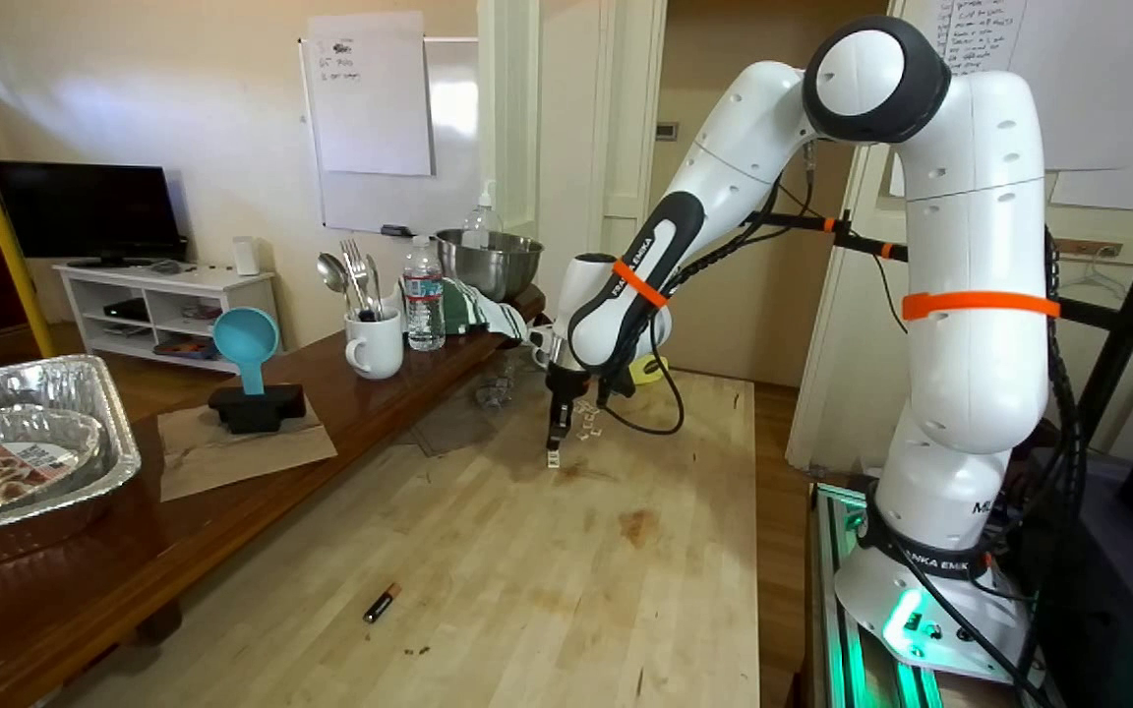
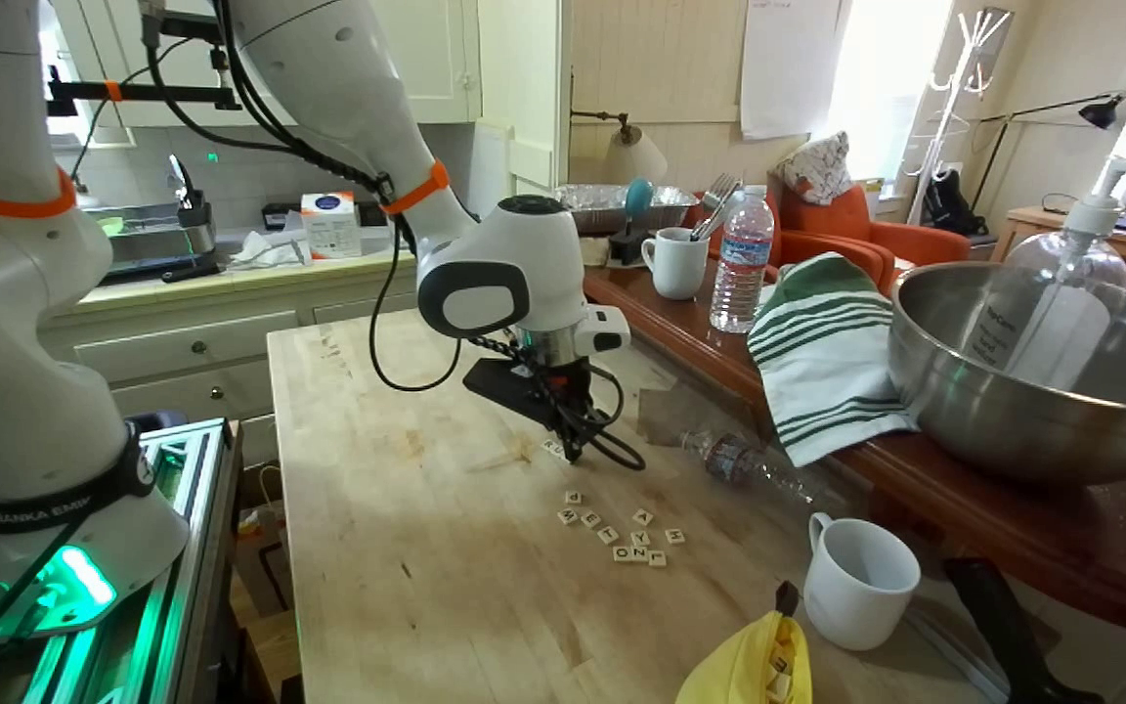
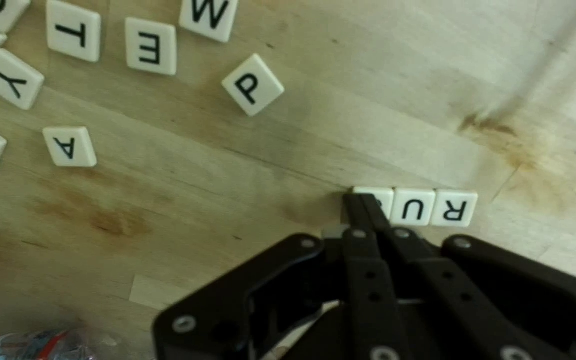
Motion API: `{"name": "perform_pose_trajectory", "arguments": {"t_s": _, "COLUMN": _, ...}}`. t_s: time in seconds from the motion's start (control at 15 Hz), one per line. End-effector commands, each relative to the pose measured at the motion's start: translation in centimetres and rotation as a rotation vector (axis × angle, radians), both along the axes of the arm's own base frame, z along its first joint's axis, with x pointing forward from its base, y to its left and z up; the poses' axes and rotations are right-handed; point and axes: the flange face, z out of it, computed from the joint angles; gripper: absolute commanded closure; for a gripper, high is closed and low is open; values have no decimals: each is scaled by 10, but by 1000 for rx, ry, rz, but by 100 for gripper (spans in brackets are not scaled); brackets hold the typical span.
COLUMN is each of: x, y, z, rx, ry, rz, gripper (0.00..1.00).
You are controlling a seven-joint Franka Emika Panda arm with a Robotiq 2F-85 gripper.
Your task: Move the letter pieces on the table
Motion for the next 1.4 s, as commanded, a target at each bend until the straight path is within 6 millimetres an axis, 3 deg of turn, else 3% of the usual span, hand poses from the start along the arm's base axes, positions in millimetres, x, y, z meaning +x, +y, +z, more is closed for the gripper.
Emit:
{"name": "perform_pose_trajectory", "arguments": {"t_s": 0.0, "x": -12, "y": 3, "z": -11, "rx": 16, "ry": 38, "rz": 6, "gripper": 100}}
{"name": "perform_pose_trajectory", "arguments": {"t_s": 1.33, "x": -5, "y": -14, "z": 17, "rx": 54, "ry": -18, "rz": -83, "gripper": 100}}
